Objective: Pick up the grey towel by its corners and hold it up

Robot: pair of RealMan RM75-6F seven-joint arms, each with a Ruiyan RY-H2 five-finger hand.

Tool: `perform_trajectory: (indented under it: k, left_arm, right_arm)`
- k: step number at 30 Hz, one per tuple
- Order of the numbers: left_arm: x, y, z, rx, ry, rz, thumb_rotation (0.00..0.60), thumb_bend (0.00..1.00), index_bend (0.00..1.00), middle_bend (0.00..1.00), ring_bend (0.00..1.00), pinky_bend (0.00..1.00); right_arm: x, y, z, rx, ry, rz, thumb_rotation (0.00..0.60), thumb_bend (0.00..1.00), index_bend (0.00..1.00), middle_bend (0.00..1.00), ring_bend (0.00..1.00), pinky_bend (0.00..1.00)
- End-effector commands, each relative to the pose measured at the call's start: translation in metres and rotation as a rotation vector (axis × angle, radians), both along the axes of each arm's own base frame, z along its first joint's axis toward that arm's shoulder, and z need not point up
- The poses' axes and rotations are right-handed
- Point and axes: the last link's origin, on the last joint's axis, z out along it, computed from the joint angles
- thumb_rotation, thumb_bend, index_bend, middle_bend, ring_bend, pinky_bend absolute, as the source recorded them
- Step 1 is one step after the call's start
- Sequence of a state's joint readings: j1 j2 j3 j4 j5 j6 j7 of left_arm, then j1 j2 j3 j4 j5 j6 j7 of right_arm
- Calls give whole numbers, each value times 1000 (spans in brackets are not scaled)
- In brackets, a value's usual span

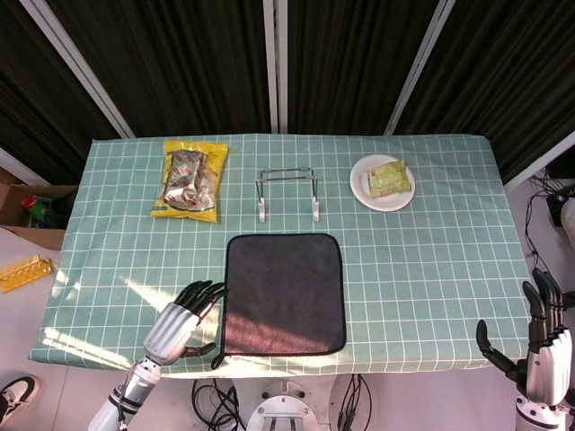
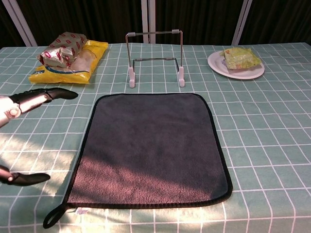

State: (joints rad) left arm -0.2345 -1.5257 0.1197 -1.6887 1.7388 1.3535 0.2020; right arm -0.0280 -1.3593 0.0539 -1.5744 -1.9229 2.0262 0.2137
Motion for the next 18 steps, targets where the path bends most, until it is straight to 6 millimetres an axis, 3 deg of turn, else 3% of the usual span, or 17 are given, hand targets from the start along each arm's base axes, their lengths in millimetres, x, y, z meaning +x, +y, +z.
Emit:
perform_trajectory:
  k: [1, 18]
  left_arm:
    - [0, -2, -12, -20, 14, 8, 600, 87, 87, 96, 84, 132]
    - [14, -17, -51, -173, 15, -15, 600, 88, 82, 90, 83, 132]
  right_arm:
    - [-1, 1, 0, 2, -10, -3, 600, 386, 0, 0, 0, 0]
    - [-2, 5, 5, 12, -3, 0, 600, 390, 0, 0, 0, 0]
